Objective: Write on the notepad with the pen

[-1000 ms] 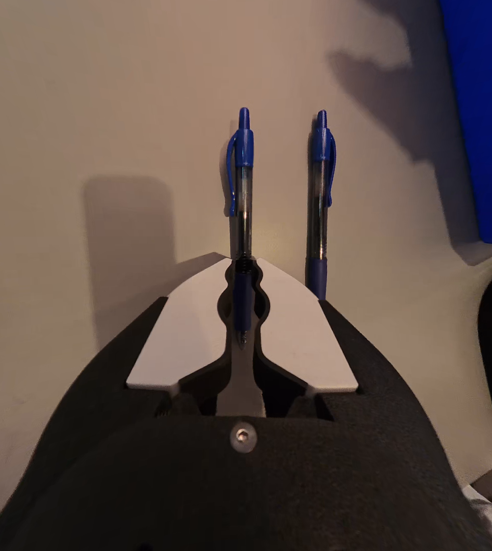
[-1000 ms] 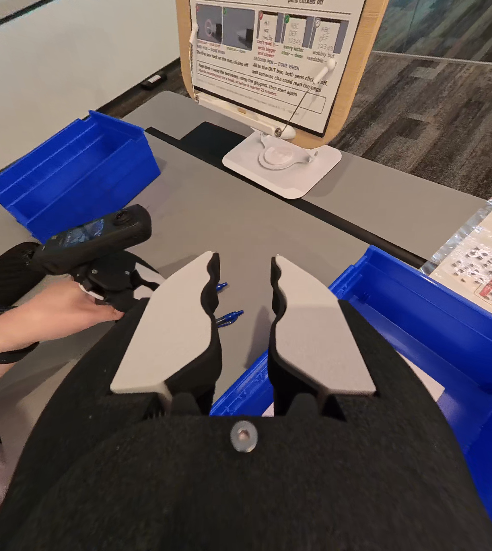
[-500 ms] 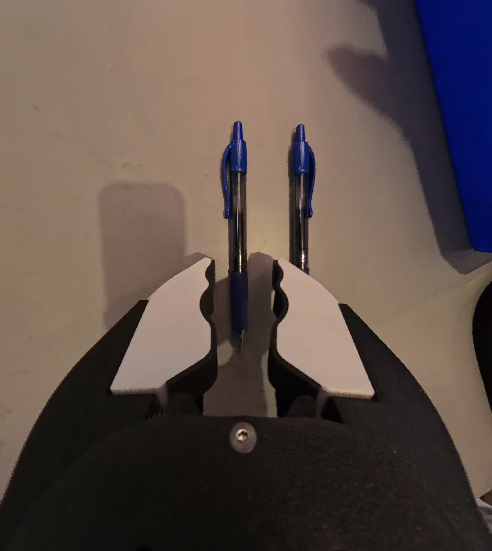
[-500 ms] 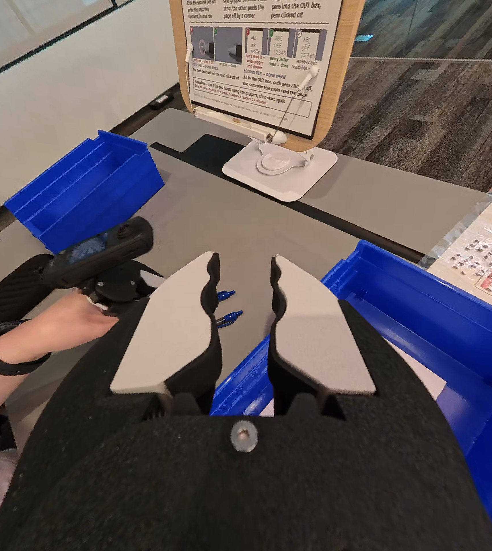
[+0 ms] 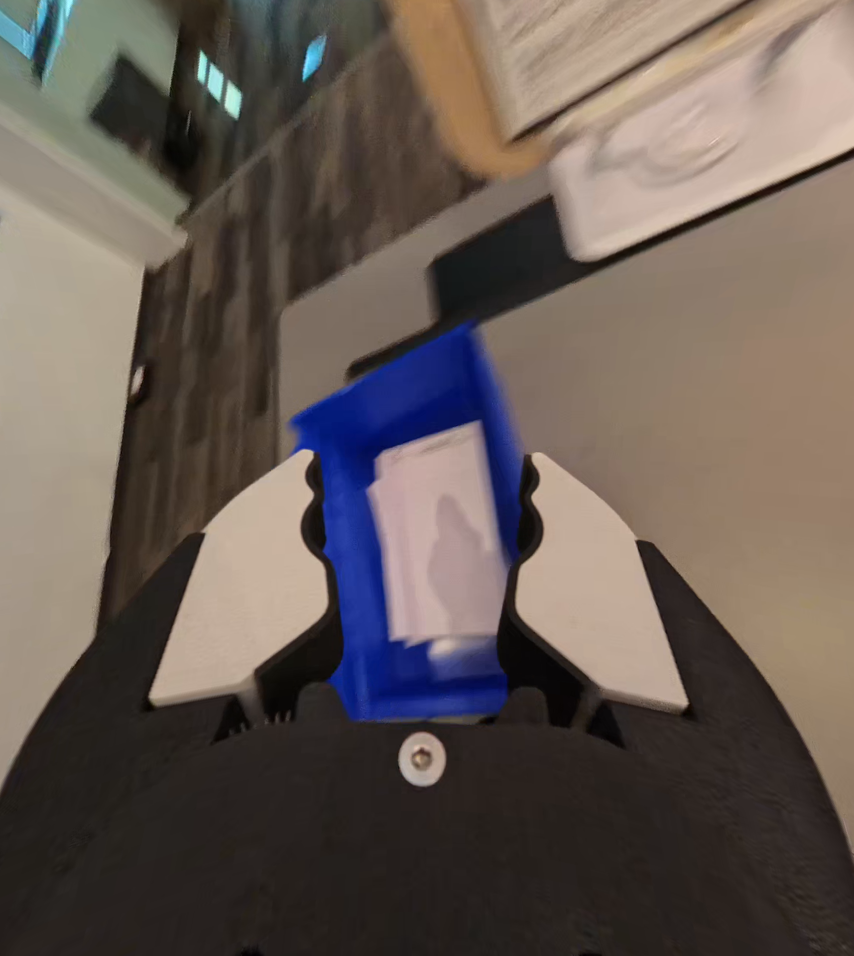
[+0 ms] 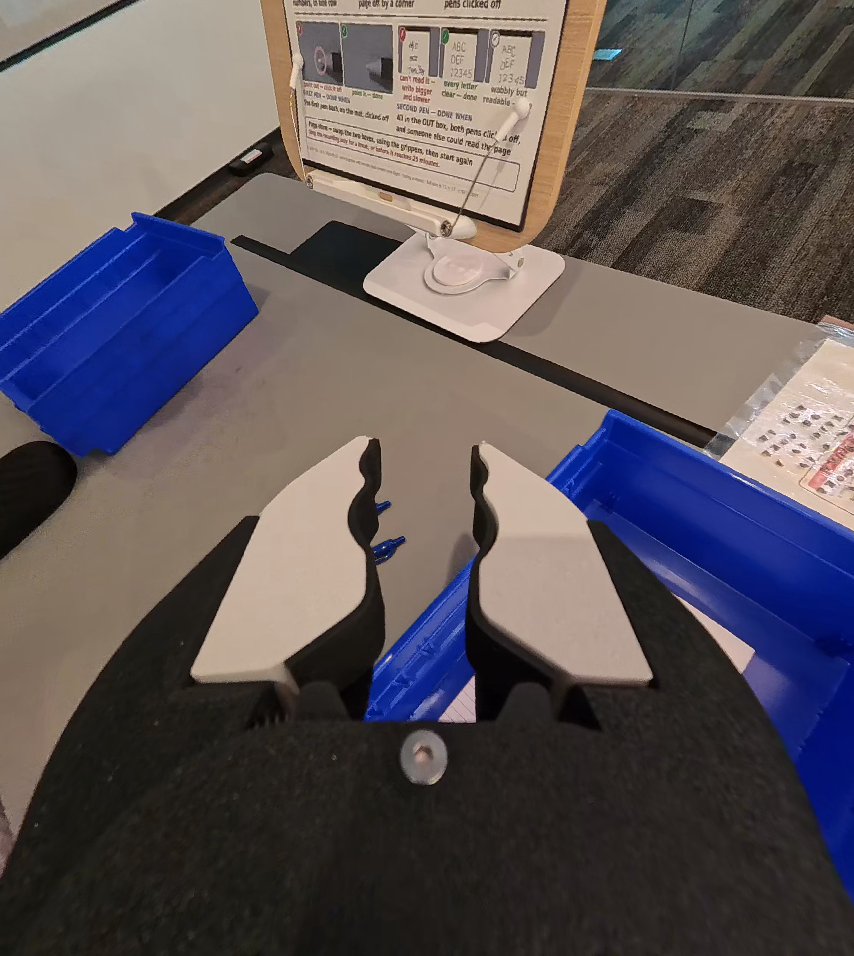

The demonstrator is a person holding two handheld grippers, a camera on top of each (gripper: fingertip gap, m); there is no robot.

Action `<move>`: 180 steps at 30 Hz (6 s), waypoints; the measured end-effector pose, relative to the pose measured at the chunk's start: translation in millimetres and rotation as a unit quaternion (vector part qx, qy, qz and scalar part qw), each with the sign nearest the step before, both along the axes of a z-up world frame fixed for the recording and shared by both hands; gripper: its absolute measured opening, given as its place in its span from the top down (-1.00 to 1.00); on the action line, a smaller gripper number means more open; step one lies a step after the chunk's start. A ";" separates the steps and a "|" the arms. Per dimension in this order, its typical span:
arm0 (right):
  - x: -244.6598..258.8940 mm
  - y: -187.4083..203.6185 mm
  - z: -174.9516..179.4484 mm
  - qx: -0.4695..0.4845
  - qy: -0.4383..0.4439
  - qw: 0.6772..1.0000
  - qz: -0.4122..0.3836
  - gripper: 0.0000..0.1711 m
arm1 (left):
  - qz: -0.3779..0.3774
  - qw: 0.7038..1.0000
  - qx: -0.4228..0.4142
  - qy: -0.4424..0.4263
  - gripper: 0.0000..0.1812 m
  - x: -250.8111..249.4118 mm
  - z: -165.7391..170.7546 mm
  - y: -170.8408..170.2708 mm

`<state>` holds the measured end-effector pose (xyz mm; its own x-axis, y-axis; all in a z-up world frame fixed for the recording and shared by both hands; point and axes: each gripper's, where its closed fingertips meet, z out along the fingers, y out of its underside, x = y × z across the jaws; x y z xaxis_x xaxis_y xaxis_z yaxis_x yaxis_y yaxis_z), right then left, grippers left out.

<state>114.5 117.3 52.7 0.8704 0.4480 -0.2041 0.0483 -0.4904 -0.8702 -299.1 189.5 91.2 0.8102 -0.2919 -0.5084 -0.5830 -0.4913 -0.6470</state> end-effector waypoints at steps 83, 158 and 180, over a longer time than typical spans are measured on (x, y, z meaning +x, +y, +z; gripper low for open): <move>17.9 2.8 -10.2 -0.021 0.006 1.000 -0.017 0.59 | 0.175 0.925 -0.266 0.207 0.97 -135.6 -179.7 58.4; 25.8 10.6 -34.0 -0.063 0.004 0.998 -0.030 0.58 | 0.113 0.918 -0.302 -0.230 0.49 -146.6 -175.1 37.7; 31.0 11.8 -37.3 -0.068 0.005 0.997 -0.035 0.58 | 0.210 0.905 -0.340 -0.149 0.33 -200.3 -220.6 47.1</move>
<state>145.5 129.1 15.4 0.8959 0.3544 -0.2678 0.0018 -0.6056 -0.7958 -499.4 236.5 -129.3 0.9937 -0.0893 -0.0672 -0.1016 -0.9723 -0.2106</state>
